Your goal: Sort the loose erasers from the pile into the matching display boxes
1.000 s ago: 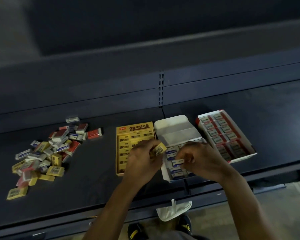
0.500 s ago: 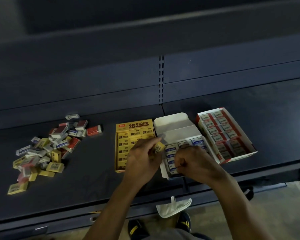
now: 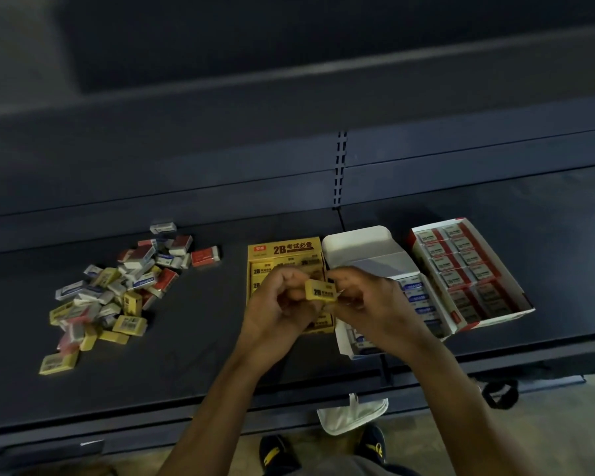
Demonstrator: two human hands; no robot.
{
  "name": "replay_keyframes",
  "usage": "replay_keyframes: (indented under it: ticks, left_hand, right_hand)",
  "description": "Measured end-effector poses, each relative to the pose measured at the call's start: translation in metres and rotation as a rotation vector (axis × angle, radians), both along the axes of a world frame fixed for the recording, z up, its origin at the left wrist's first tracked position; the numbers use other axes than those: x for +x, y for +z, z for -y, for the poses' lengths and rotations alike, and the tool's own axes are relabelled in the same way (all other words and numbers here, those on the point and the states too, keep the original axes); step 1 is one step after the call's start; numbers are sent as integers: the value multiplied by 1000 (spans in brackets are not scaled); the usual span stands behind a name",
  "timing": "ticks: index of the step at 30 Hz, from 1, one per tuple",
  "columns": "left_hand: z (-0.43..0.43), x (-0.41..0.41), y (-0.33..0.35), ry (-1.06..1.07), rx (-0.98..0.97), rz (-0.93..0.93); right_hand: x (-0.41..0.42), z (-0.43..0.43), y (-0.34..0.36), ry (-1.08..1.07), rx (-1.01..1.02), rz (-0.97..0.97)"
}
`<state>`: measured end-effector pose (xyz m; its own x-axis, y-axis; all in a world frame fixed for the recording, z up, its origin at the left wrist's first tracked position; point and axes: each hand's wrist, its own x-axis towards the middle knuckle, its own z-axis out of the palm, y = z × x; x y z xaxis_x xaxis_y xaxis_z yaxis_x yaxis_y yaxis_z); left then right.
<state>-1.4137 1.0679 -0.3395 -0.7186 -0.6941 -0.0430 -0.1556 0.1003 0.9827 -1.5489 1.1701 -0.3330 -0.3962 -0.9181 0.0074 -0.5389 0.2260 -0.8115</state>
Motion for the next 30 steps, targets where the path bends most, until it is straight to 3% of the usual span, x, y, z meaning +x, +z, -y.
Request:
replay_keyframes:
  ticks: [6,15,21,30]
  left_hand:
    - [9,16,-3,40,-50,-15]
    - [46,41,-19,117,-708,259]
    - [76,38,-27,218,-792,405]
    - [84,17,-33,159,-777,482]
  right_hand:
    - [12,17,-6,-17,-66,-35]
    - [22,46,-12,62,7,-140]
    - [16,57,-13,-27,86,-174]
    - [18,56,-16,-13,115,-193]
